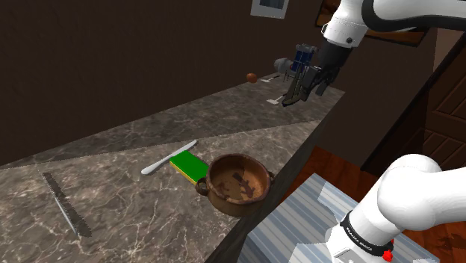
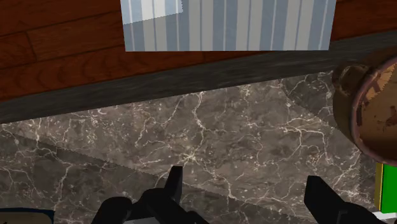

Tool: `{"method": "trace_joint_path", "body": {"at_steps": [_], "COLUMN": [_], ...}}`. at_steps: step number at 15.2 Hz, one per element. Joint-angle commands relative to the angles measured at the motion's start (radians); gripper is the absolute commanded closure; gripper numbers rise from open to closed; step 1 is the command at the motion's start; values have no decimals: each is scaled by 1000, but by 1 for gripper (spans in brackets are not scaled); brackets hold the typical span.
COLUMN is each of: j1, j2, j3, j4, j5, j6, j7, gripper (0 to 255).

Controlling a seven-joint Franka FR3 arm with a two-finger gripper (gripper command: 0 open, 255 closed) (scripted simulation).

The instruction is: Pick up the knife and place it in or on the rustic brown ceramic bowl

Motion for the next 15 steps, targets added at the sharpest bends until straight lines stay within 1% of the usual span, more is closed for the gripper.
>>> {"method": "trace_joint_path", "body": {"at_steps": [1, 4, 8, 12, 15], "j1": [0, -8, -21, -41, -65], "j2": [0, 16, 71, 162, 251], "j3": [0, 82, 194, 304, 386], "j4": [0, -33, -49, -32, 1], "j5": [0, 52, 118, 170, 192], "j6": [0, 42, 106, 177, 232], "j7": [0, 155, 359, 563, 717], "gripper": [0, 0, 0, 0, 0]}}
